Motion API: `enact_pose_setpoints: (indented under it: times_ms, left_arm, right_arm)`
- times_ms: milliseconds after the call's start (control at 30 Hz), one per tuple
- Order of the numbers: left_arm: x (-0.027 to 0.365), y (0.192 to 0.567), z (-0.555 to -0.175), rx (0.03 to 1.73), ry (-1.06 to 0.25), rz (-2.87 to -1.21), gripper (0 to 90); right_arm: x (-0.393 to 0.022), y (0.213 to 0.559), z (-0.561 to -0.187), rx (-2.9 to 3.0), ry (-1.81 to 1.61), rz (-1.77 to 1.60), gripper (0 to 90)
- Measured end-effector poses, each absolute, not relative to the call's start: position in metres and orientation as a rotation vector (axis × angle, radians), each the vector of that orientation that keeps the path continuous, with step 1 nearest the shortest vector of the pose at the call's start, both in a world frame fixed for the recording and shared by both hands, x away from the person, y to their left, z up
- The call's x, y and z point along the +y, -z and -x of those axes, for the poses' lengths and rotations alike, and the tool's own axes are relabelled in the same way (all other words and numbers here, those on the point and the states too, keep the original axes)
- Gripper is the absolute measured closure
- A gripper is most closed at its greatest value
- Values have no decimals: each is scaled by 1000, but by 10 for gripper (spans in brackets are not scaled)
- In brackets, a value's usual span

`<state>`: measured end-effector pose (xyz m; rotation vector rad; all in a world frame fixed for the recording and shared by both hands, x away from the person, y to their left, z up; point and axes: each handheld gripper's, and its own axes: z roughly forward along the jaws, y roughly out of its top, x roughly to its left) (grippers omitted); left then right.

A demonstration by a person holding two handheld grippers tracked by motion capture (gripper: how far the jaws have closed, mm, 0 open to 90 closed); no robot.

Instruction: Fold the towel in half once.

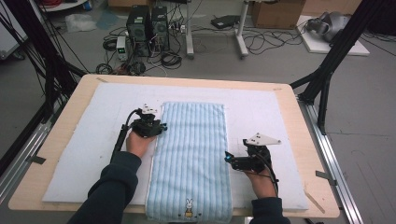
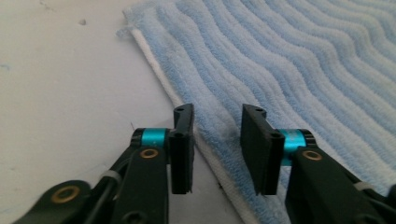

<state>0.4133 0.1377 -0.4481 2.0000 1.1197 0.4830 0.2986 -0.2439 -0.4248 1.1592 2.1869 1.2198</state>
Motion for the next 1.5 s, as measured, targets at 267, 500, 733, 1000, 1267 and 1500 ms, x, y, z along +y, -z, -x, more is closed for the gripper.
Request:
enact_pose_setpoints:
  times_ms: [267,500,733,1000,1267,1500]
  left_arm:
    - [137,450,-414,1062,-440,-1996,859]
    - [140,451,-415,1073,-412,-1976,861]
    - [141,451,-416,1080,-401,-1965,861]
    - [143,451,-416,1086,-383,-1958,865]
    - [148,449,-420,1110,-367,-1877,872]
    - [151,421,-432,1107,-357,-1775,871]
  right_arm:
    - [-235,427,-326,2226,-1200,-1212,111]
    - [-232,431,-384,2266,-1105,-1385,202]
    - [-220,436,-408,2280,-1044,-1419,391]
    - [-206,438,-416,2254,-943,-1437,611]
    - [-200,436,-417,2289,-911,-1388,868]
    - [-204,420,-421,2164,-1040,-1362,871]
